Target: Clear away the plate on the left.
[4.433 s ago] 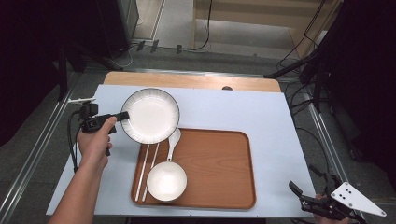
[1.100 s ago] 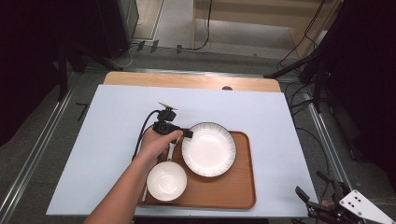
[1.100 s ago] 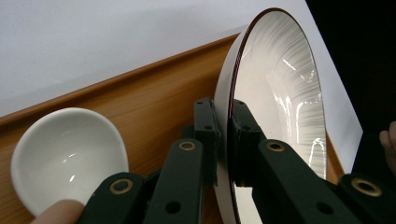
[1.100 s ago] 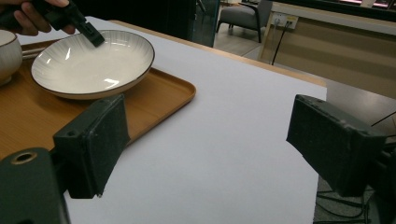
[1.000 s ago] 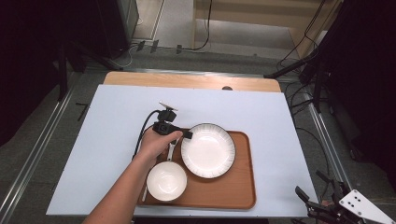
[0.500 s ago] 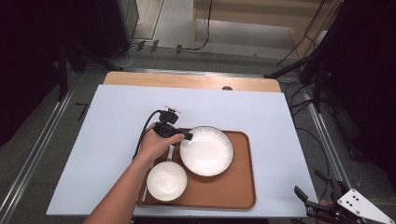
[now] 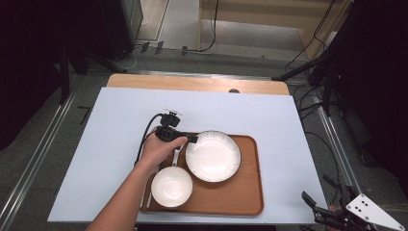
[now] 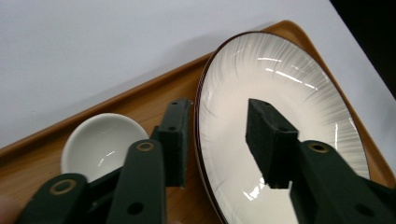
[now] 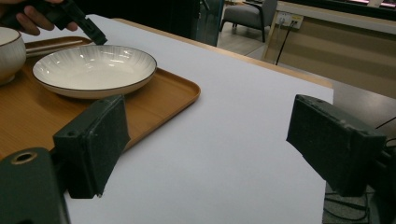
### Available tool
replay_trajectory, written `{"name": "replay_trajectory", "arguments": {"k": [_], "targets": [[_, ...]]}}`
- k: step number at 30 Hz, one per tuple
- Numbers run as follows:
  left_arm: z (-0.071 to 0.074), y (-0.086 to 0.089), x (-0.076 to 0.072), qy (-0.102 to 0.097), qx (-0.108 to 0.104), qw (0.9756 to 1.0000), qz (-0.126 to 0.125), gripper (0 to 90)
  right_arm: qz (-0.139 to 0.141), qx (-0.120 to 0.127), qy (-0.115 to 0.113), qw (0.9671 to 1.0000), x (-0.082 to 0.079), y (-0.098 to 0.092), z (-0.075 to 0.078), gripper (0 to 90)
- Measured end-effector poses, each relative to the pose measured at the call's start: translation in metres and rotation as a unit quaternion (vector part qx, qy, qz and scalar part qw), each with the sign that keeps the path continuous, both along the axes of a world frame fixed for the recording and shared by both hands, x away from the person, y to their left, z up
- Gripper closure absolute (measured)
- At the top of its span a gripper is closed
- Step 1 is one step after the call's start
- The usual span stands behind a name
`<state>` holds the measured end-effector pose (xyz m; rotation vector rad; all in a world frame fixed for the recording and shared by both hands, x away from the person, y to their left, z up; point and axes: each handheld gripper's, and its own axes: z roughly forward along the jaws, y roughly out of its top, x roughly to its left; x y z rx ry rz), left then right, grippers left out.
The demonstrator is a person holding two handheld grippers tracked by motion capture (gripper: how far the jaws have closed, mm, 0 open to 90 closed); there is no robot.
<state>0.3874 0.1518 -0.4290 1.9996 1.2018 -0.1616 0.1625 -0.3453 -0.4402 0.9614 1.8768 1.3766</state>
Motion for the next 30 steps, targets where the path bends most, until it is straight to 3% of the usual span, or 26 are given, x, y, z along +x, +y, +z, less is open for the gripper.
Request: {"name": "replay_trajectory", "arguments": {"k": [4, 6, 9, 12, 14, 18, 23, 30], "targets": [[0.007, 0.014, -0.004, -0.015, -0.039, 0.9989, 0.020, 42.1, -0.001, 0.001, -0.001, 1.0000, 0.000, 0.000, 0.000, 13.2], [0.009, 0.021, -0.006, -0.023, -0.048, 0.9982, 0.028, 35.0, 0.000, 0.000, 0.000, 1.0000, 0.000, 0.001, 0.000, 13.2], [0.015, 0.030, -0.010, -0.040, -0.055, 0.9968, 0.043, 22.1, 0.000, 0.000, 0.000, 1.0000, 0.000, 0.001, 0.000, 13.2], [0.019, 0.036, -0.015, -0.059, -0.045, 0.9955, 0.059, 8.6, 0.001, -0.002, -0.001, 1.0000, 0.001, 0.002, 0.000, 13.2], [0.020, 0.041, -0.019, -0.073, -0.050, 0.9945, 0.056, 0.0, 0.002, -0.002, -0.002, 1.0000, 0.001, 0.003, 0.000, 13.2], [0.025, 0.055, -0.027, -0.103, -0.063, 0.9886, 0.090, 0.0, 0.003, -0.003, -0.001, 1.0000, 0.002, 0.005, 0.000, 13.2], [0.027, 0.069, -0.036, -0.117, -0.046, 0.9865, 0.106, 0.0, 0.002, -0.002, 0.000, 1.0000, 0.002, 0.006, 0.000, 13.2], [0.028, 0.088, -0.052, -0.142, -0.039, 0.9818, 0.120, 0.0, 0.001, -0.002, -0.002, 1.0000, 0.002, 0.006, 0.000, 13.2]]}}
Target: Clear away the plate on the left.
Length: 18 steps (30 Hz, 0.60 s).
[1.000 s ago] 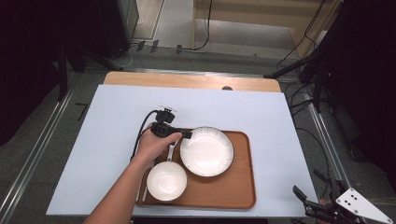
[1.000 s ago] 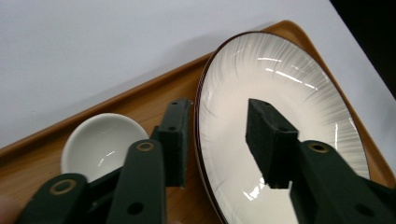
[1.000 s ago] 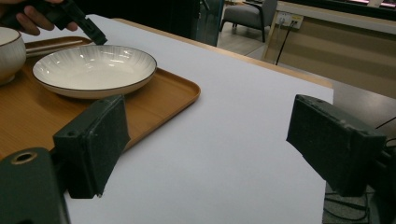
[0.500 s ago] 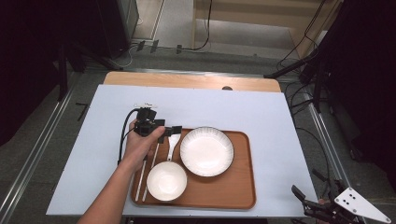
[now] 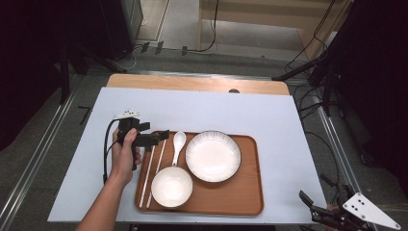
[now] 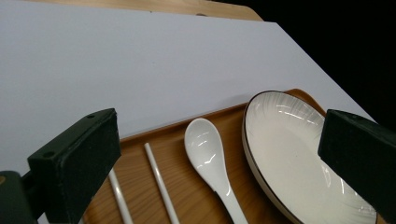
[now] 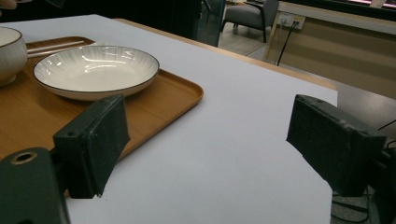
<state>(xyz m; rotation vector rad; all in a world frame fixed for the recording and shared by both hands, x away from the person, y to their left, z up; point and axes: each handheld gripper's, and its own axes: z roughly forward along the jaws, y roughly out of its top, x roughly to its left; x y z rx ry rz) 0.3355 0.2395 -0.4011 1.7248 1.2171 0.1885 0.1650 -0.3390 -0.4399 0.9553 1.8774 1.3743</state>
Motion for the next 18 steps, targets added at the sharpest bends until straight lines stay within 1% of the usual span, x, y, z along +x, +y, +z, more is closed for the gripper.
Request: {"name": "replay_trajectory", "arguments": {"k": [2, 4, 5, 7, 10, 13, 18], "targets": [[0.000, 0.005, -0.005, -0.006, 0.001, 1.0000, 0.005, 0.0, 0.000, 0.001, 0.000, 1.0000, 0.000, 0.000, 0.000, 13.2], [0.001, 0.009, -0.011, -0.012, 0.010, 0.9998, 0.010, 0.0, -0.001, 0.001, 0.000, 1.0000, 0.001, 0.000, 0.000, 13.2], [0.001, 0.012, -0.013, -0.015, 0.006, 0.9998, 0.010, 0.0, 0.000, 0.001, 0.001, 1.0000, 0.001, 0.001, 0.000, 13.2], [0.001, 0.017, -0.019, -0.020, 0.010, 0.9997, 0.014, 0.0, 0.001, 0.000, 0.001, 1.0000, 0.001, 0.002, 0.000, 13.2], [0.000, 0.025, -0.026, -0.021, 0.011, 0.9995, 0.019, 0.0, 0.003, -0.001, 0.001, 1.0000, 0.002, 0.003, -0.001, 13.2], [-0.002, 0.033, -0.034, -0.025, 0.009, 0.9993, 0.025, 0.0, 0.004, -0.002, 0.001, 1.0000, 0.002, 0.003, -0.001, 13.2], [-0.006, 0.046, -0.048, -0.031, -0.001, 0.9987, 0.040, 0.0, 0.003, -0.001, 0.002, 1.0000, 0.003, 0.004, -0.001, 13.2]]}}
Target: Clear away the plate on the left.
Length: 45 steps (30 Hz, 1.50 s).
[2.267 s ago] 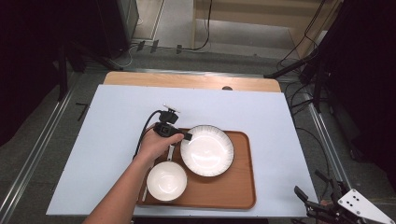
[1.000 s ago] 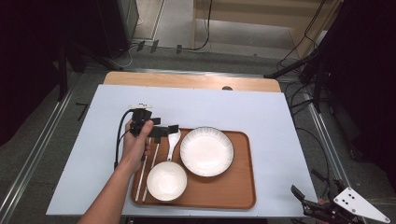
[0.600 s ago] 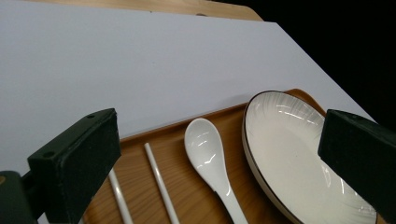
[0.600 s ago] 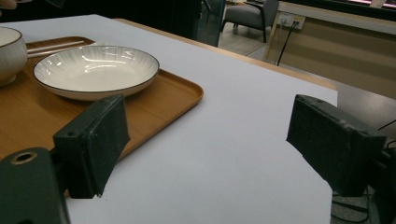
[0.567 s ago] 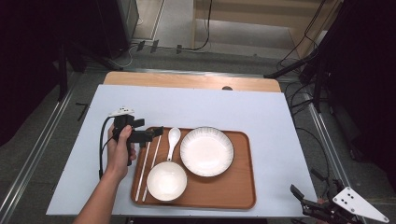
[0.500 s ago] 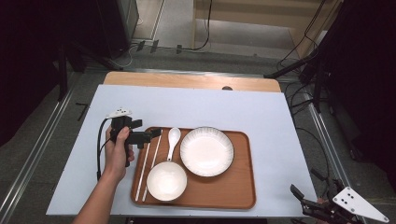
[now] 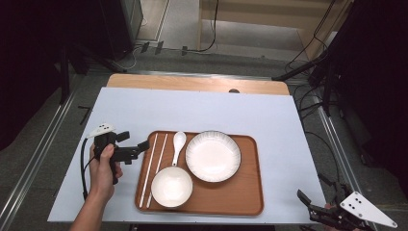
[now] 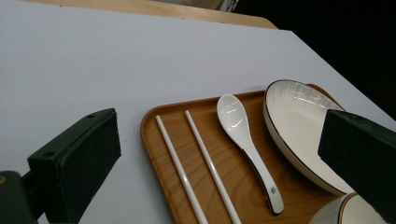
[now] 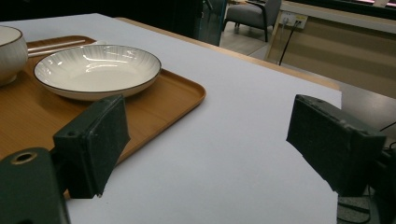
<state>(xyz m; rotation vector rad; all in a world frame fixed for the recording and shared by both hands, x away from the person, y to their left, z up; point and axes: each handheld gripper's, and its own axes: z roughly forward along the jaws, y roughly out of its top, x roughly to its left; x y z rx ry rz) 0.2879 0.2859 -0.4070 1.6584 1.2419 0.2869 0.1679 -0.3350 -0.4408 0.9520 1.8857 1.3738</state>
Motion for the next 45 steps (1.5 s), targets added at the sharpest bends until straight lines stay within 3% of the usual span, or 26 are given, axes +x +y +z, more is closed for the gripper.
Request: {"name": "replay_trajectory", "arguments": {"k": [9, 25, 38, 45], "targets": [[-0.010, 0.021, -0.025, -0.007, -0.007, 0.9996, 0.027, 0.0, 0.002, -0.001, 0.000, 1.0000, 0.001, 0.001, 0.000, 13.2], [-0.018, 0.043, -0.067, -0.028, 0.010, 0.9988, 0.039, 0.0, 0.000, 0.001, 0.000, 1.0000, 0.002, 0.002, 0.000, 13.2], [-0.028, 0.059, -0.096, -0.021, 0.027, 0.9981, 0.050, 0.0, -0.005, 0.001, -0.001, 1.0000, 0.002, 0.000, 0.000, 13.2], [-0.025, 0.074, -0.109, -0.042, 0.028, 0.9964, 0.068, 0.0, -0.006, 0.002, 0.001, 1.0000, 0.004, -0.001, -0.001, 13.2]]}}
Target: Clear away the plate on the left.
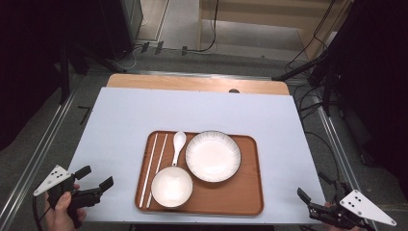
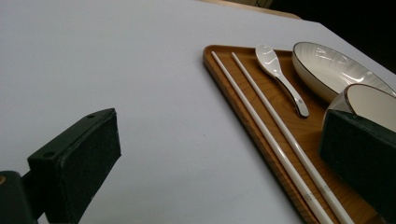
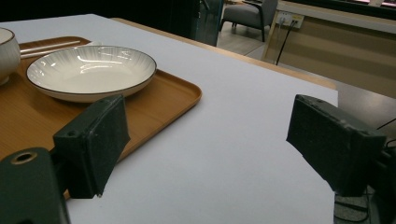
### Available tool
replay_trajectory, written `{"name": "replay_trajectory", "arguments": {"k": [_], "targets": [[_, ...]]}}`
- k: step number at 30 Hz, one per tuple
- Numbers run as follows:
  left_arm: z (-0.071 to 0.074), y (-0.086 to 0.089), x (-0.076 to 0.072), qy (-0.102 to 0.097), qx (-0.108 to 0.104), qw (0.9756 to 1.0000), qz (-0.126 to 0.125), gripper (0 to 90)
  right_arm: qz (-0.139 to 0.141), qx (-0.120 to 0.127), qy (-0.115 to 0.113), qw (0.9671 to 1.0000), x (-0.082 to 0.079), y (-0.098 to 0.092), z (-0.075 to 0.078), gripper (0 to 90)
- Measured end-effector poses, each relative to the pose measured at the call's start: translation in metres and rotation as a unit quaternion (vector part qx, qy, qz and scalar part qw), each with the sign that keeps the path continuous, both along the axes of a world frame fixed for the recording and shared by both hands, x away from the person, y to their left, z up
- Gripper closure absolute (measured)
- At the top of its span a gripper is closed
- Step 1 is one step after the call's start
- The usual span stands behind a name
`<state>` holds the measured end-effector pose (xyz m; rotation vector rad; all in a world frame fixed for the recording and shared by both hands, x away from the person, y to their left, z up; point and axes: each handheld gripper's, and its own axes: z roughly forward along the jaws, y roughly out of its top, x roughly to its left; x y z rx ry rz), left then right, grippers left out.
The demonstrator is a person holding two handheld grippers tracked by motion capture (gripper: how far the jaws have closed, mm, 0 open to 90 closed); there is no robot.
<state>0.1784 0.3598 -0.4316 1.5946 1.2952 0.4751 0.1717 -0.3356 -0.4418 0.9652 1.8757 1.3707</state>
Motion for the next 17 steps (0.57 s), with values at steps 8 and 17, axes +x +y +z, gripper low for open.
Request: {"name": "replay_trajectory", "arguments": {"k": [8, 17], "targets": [[-0.0015, 0.0113, 0.0009, -0.004, 0.012, 0.9998, 0.018, 0.0, 0.000, -0.001, 0.002, 1.0000, 0.0028, -0.0005, -0.0017, 13.2], [-0.0061, 0.0051, 0.0089, 0.004, 0.015, 0.9999, 0.007, 0.0, -0.003, 0.000, 0.006, 1.0000, 0.0034, -0.0009, -0.0037, 13.2]]}}
